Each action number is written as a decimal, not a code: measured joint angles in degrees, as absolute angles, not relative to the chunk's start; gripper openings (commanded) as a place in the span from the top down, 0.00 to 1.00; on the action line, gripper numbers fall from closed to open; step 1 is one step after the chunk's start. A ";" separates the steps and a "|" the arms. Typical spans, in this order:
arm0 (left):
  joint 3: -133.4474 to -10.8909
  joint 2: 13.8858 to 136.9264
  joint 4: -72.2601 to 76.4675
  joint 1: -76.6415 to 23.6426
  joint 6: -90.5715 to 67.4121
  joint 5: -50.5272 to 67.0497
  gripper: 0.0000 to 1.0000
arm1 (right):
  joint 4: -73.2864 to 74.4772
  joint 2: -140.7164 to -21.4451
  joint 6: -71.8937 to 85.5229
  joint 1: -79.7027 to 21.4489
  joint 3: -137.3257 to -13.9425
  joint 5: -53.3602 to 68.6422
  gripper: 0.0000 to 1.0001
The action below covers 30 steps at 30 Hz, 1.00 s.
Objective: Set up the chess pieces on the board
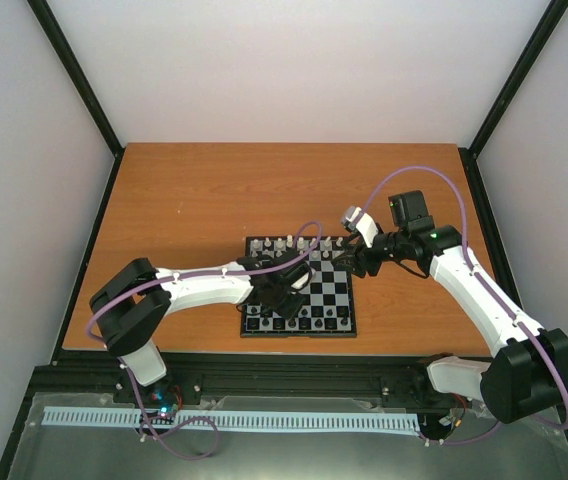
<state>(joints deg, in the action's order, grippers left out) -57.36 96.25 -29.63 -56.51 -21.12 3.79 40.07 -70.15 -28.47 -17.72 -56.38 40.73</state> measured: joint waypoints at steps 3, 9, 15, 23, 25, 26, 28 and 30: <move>-57.63 96.27 -29.63 -56.53 -21.12 3.55 0.78 | 40.07 -70.15 -28.51 -17.72 -56.38 40.73 0.40; -57.91 96.01 -29.78 -56.53 -21.17 2.83 0.69 | 40.10 -70.13 -28.49 -17.72 -56.38 40.62 0.39; -62.76 90.85 -35.20 -56.62 -21.08 -2.09 0.43 | 39.53 -68.55 -26.20 -16.91 -56.47 36.75 0.01; -76.38 76.99 -47.33 -56.34 -20.86 -20.71 0.00 | 33.15 -61.98 -16.69 -12.62 -57.76 24.05 0.00; -75.35 71.96 -47.92 -54.92 -21.02 -25.28 0.00 | 28.91 -59.02 -13.10 -11.81 -56.38 19.49 0.00; -73.89 69.36 -47.35 -53.45 -21.04 -26.76 0.00 | 26.70 -57.58 -11.97 -11.66 -55.11 17.47 0.00; -68.69 63.92 -45.28 -47.70 -21.06 -29.98 0.00 | 22.90 -54.35 -9.93 -11.53 -51.42 13.04 0.00; -62.72 60.42 -42.70 -43.18 -21.21 -33.32 0.00 | 21.61 -52.49 -8.38 -11.05 -48.58 9.34 0.00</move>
